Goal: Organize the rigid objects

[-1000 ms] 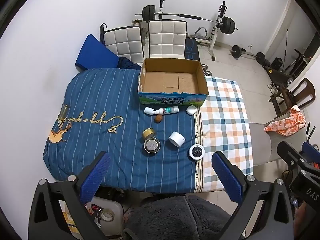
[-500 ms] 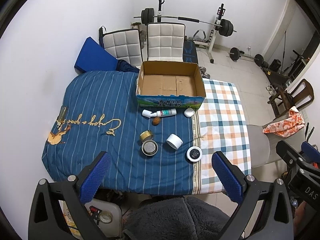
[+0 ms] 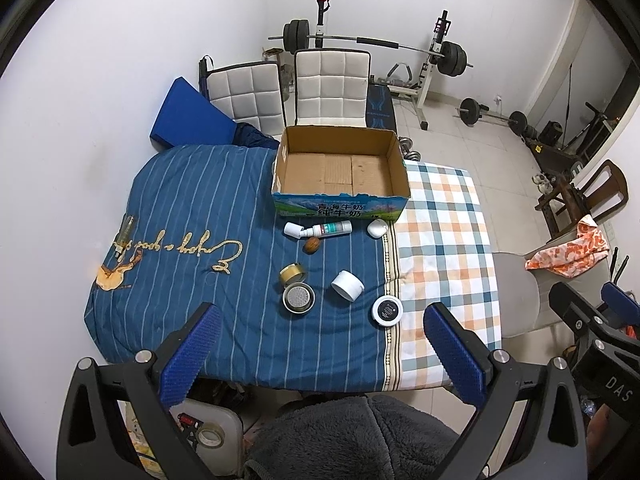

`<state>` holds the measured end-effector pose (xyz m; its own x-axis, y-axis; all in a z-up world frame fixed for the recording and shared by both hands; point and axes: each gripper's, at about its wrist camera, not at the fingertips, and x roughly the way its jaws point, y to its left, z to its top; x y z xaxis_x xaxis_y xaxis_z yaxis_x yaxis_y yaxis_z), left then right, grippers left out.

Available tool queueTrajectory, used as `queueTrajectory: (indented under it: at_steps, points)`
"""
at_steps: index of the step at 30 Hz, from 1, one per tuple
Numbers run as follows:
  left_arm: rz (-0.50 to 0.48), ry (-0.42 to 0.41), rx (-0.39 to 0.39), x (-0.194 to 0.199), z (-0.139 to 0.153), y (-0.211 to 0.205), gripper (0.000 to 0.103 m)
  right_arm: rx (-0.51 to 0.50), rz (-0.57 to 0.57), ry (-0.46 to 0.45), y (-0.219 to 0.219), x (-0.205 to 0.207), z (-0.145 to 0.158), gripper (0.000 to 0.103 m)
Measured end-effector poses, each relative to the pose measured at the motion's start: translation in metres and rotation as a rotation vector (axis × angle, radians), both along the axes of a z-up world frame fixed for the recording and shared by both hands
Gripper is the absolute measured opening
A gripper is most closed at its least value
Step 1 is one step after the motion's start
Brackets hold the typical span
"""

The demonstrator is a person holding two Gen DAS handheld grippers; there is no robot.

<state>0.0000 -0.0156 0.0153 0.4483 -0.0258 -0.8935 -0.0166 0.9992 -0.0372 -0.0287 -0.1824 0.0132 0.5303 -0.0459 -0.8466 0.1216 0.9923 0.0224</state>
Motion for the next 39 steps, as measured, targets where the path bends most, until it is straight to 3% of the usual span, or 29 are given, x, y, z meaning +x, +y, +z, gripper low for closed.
queueTrajectory:
  at_steps: [20, 39]
  points:
    - [0.003, 0.016, -0.006, -0.001, -0.005, -0.002, 0.103, -0.004, 0.004, -0.002, -0.002, 0.0, 0.002, 0.103]
    - [0.01, 0.035, -0.005, -0.006, -0.018, 0.004, 0.103, -0.002, 0.013, 0.014, -0.003, -0.006, -0.015, 0.103]
